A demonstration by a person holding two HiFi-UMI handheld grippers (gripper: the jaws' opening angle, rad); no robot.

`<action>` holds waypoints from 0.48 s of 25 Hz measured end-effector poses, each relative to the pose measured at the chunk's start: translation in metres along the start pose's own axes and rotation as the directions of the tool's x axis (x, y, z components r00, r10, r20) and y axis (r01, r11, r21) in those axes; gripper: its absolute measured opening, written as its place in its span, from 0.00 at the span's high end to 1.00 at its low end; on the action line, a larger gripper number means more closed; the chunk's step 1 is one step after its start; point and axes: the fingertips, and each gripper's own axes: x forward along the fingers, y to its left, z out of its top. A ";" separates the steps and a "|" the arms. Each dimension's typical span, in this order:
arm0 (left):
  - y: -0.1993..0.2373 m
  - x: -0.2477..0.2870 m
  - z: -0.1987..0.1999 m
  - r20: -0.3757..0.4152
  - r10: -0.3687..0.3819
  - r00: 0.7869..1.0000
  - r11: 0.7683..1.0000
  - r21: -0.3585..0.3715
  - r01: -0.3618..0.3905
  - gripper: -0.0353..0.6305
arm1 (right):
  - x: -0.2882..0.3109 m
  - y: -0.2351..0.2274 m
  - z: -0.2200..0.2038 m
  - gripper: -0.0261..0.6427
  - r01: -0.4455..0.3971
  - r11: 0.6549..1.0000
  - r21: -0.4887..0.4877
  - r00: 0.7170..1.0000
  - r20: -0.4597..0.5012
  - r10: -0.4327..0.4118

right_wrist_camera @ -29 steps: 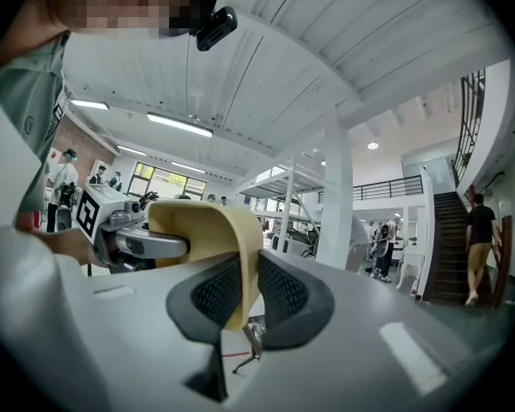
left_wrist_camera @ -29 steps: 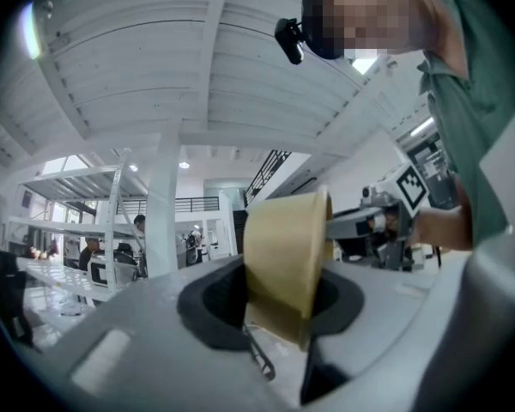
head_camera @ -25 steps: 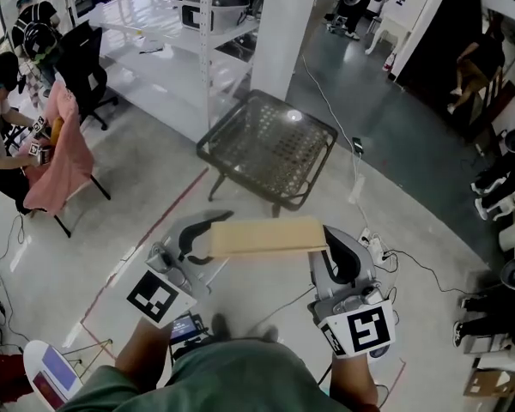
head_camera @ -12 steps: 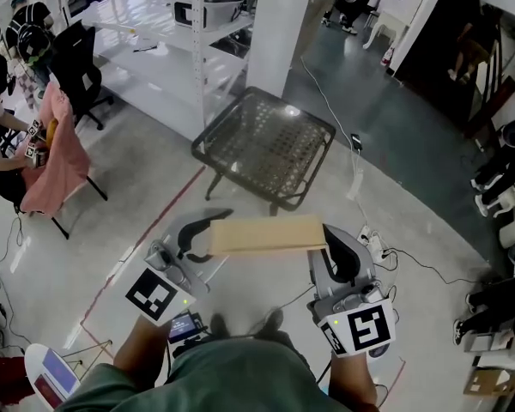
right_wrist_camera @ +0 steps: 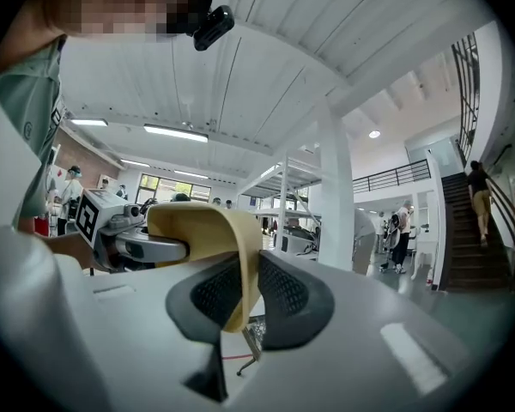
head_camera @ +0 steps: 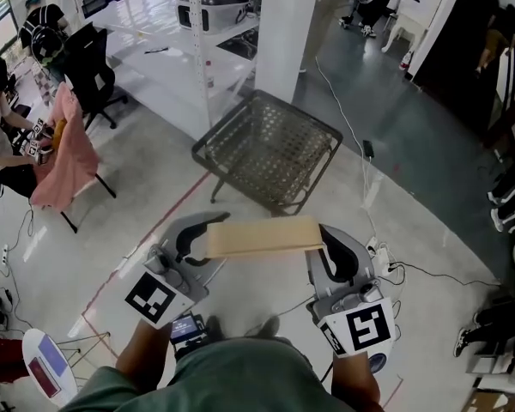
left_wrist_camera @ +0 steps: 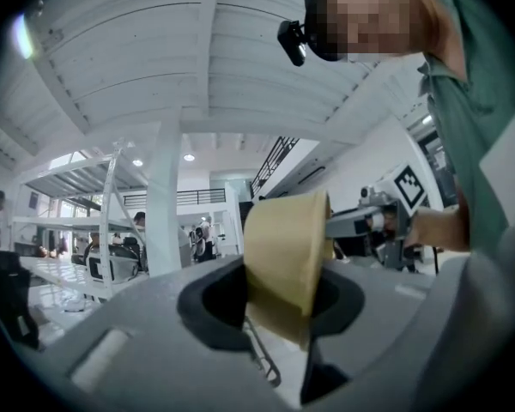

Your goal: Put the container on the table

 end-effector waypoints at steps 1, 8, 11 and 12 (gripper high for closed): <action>-0.003 0.008 0.000 -0.003 0.007 1.000 1.000 0.003 -0.007 0.77 | -0.003 -0.008 -0.002 0.89 -0.007 1.000 0.002 1.000 0.002 0.007; -0.019 0.045 -0.005 -0.032 0.079 0.996 0.997 0.014 -0.079 0.77 | -0.010 -0.049 -0.015 0.89 -0.079 0.997 0.017 0.997 0.021 0.079; -0.023 0.055 -0.008 -0.039 0.093 0.995 0.995 0.022 -0.093 0.77 | -0.012 -0.060 -0.020 0.89 -0.097 0.995 0.021 0.995 0.023 0.097; -0.024 0.057 -0.008 -0.041 0.097 0.994 0.995 0.024 -0.096 0.77 | -0.012 -0.062 -0.021 0.89 -0.102 0.995 0.022 0.995 0.025 0.101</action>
